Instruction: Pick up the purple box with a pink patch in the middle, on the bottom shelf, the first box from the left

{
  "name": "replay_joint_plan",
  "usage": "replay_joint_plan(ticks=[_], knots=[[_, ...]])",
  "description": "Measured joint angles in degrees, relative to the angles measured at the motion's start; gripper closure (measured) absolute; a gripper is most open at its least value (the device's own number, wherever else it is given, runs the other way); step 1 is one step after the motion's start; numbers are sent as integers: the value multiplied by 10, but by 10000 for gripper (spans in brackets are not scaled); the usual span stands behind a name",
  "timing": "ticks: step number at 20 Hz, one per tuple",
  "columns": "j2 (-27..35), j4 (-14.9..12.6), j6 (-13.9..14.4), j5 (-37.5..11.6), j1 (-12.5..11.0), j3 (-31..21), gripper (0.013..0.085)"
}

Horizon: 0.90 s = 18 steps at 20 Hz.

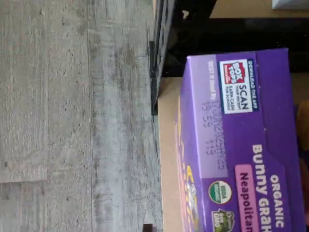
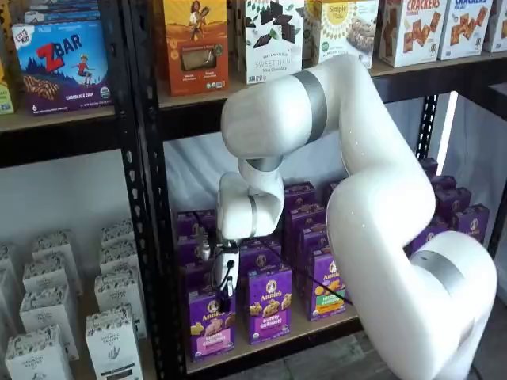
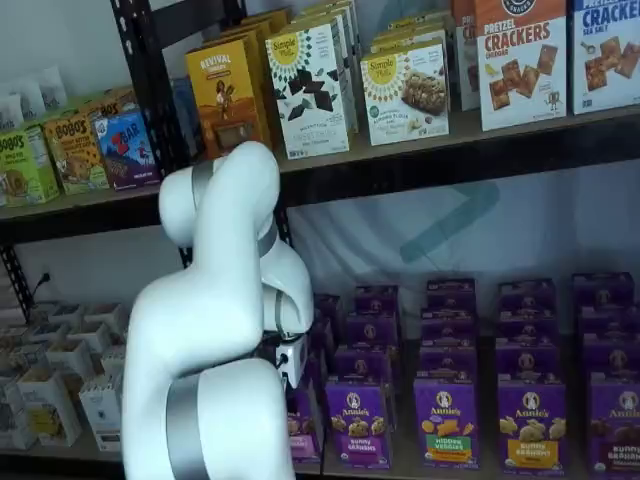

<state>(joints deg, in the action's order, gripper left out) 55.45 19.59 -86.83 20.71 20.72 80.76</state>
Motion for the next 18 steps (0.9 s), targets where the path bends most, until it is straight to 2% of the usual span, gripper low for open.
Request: replay_joint_plan(ticks=[14,15,18], knots=[[13,-11,15,-5,5,11,330],[15,-12,16,-6,6,13,370],[21,-9,16,-5,7,20,410]])
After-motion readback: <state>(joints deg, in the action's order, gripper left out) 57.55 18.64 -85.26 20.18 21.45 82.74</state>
